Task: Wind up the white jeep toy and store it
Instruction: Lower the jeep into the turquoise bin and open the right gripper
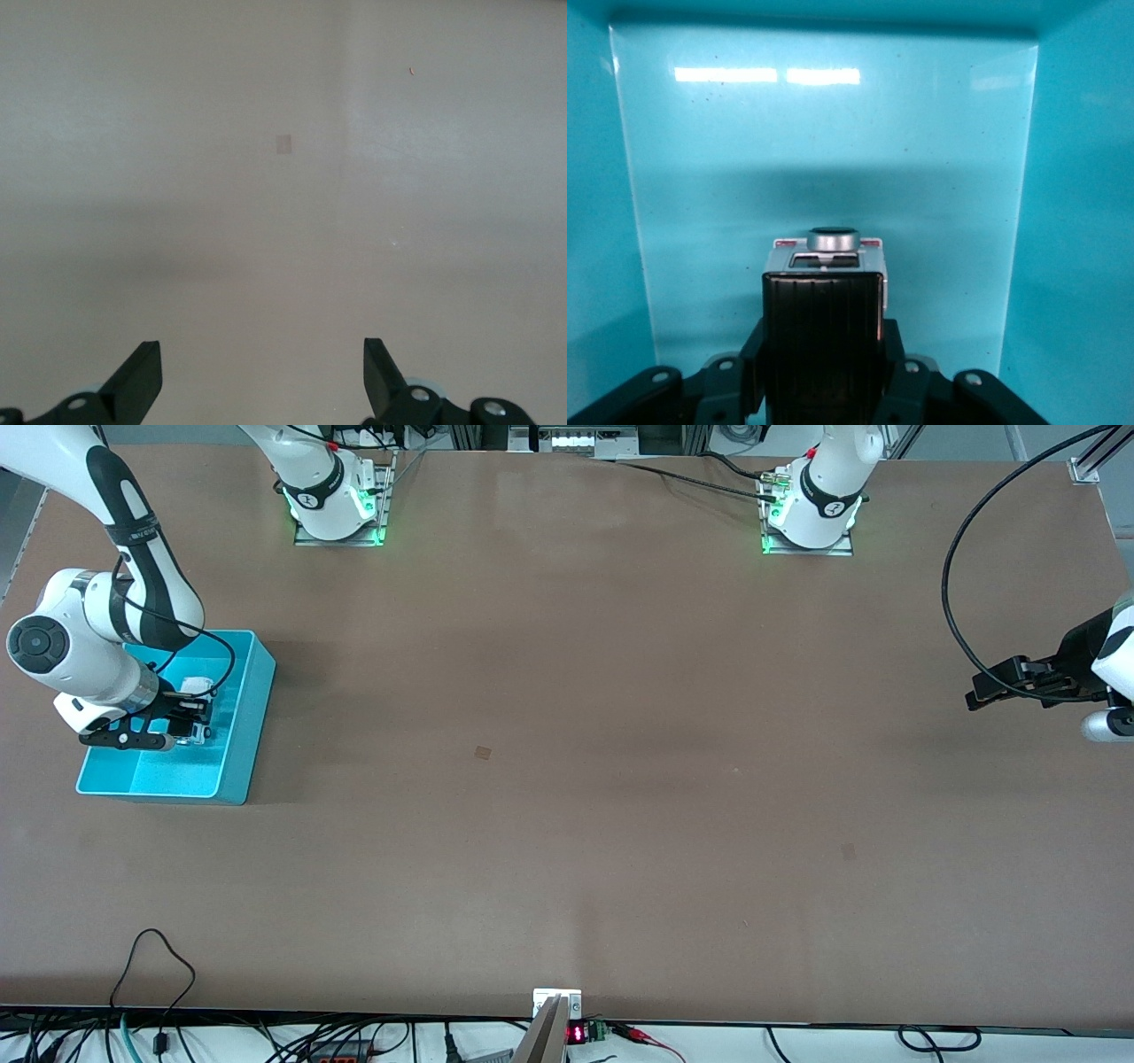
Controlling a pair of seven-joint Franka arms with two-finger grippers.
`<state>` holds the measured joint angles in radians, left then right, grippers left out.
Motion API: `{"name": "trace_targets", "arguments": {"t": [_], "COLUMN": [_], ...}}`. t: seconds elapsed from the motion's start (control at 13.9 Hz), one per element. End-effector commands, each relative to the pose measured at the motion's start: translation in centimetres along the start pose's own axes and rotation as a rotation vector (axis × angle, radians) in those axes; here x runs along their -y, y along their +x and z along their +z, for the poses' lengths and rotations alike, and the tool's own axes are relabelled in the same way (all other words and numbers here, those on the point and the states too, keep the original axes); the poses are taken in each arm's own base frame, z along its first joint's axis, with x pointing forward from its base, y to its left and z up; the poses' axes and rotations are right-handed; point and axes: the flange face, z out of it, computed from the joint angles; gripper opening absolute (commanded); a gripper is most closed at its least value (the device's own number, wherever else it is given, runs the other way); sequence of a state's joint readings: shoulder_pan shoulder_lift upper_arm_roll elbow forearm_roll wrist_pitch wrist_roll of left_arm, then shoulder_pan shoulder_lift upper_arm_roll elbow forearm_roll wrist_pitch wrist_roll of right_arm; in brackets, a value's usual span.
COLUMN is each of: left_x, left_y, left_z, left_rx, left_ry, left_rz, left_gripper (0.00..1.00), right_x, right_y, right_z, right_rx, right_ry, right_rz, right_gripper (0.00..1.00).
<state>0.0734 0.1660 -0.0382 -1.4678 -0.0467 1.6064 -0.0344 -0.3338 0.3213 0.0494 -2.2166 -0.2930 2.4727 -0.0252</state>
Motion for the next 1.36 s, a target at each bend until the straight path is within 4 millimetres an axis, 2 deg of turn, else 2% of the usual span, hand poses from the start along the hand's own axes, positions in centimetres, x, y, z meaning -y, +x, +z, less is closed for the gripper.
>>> {"name": "trace_targets", "arguments": {"t": [0.0, 0.65, 0.79, 0.93, 1.08, 1.29], "left_x": [0.1, 0.1, 0.1, 0.2, 0.2, 0.1], "left_y": [-0.5, -0.5, -0.5, -0.5, -0.5, -0.5], "left_z": [-0.4, -0.4, -0.4, -0.4, -0.4, -0.4], "left_rx": [-0.003, -0.005, -0.005, -0.006, -0.008, -0.006], "left_ry": [0.015, 0.015, 0.015, 0.016, 0.015, 0.017], "left_rz": [-0.008, -0.008, -0.008, -0.008, -0.008, -0.006], "left_gripper": [1.00, 1.00, 1.00, 1.00, 1.00, 1.00], "right_x": [0.0, 0.6, 0.6, 0.5, 0.6, 0.6], "right_y": [0.2, 0.5, 0.5, 0.5, 0.5, 0.5], "right_z": [0.5, 2.2, 2.4, 2.5, 2.6, 2.7], "right_rx": [-0.008, -0.013, -0.010, -0.009, -0.008, -0.008], "right_ry": [0.003, 0.018, 0.019, 0.020, 0.020, 0.019], "right_rz": [-0.023, -0.020, -0.021, -0.022, -0.024, -0.027], "right_gripper": [0.00, 0.01, 0.07, 0.26, 0.38, 0.63]}}
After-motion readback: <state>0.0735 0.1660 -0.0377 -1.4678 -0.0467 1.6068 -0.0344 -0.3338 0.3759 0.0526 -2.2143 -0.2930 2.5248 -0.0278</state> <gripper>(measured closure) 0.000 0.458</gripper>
